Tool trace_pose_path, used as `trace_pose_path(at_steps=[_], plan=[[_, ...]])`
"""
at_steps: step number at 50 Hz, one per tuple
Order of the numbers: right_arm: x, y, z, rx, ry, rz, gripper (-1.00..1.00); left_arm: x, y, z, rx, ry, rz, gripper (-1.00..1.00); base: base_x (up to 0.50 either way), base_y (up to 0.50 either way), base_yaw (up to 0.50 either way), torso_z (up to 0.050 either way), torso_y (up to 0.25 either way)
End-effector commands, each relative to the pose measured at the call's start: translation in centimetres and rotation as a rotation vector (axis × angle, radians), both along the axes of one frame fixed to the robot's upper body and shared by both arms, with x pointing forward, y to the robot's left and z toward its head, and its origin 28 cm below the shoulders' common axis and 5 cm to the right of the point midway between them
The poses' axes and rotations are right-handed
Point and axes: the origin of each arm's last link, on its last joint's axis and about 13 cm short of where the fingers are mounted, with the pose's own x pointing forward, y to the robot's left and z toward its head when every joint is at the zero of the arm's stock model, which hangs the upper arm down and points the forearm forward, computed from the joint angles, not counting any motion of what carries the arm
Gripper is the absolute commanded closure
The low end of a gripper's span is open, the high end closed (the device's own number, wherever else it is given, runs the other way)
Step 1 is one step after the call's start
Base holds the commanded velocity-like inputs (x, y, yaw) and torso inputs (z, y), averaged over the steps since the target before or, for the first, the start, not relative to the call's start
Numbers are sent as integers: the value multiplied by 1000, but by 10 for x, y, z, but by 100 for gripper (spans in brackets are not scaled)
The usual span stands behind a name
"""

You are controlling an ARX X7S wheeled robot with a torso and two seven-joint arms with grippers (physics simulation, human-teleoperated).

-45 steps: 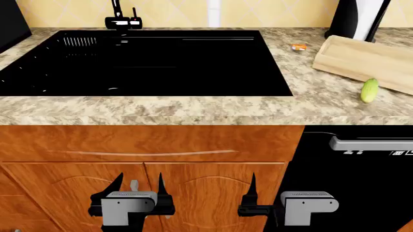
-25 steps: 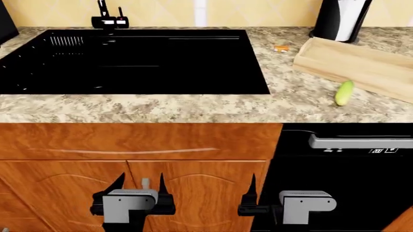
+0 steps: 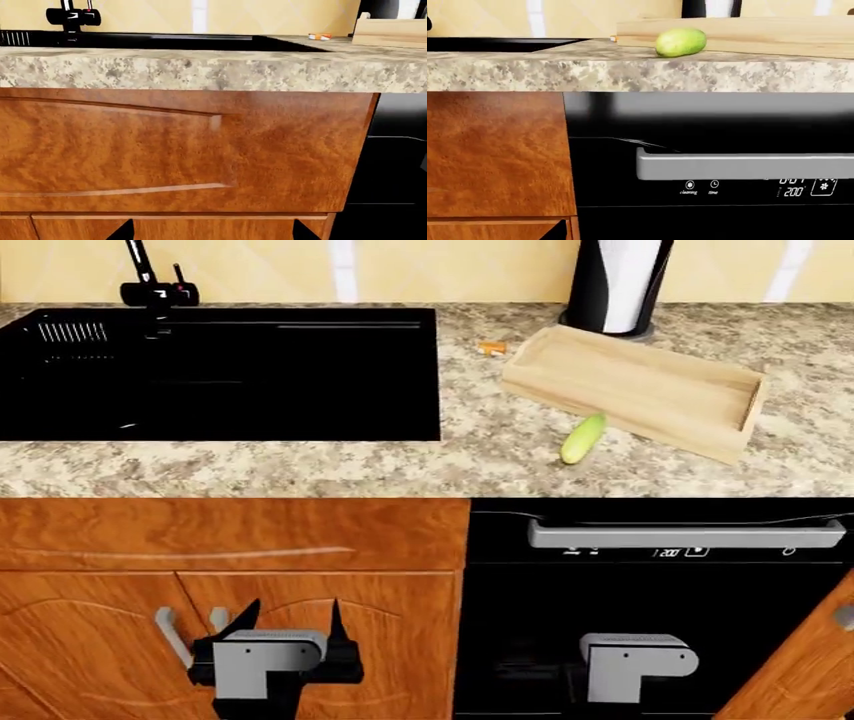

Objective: Pick up the fruits and vegetables and place them in the sink. Turn on the sink faucet to wash them. Then turn the sink off and put them in the tray.

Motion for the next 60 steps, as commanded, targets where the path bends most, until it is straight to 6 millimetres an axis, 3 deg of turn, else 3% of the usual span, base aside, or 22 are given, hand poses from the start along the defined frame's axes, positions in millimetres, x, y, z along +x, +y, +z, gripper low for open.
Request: trace_pose_path(at_steps=[1, 27, 38, 60], plan=[[-4, -2, 13, 6, -36, -14, -100, -5, 6, 11, -7, -10, 9, -100, 0, 0, 0, 50, 0], [-50, -30, 161, -71, -68, 114, -100, -42, 40, 153, -53, -2, -164, -100, 13, 0, 0, 50, 0], [-60, -33, 175, -80, -99, 160, -100, -48, 42, 163, -46, 3, -184, -100, 488, -2, 0, 50, 0], [-66, -35, 178, -71, -119, 131, -100, -53, 41, 165, -33, -8, -185, -100, 500, -14, 0, 0, 0]])
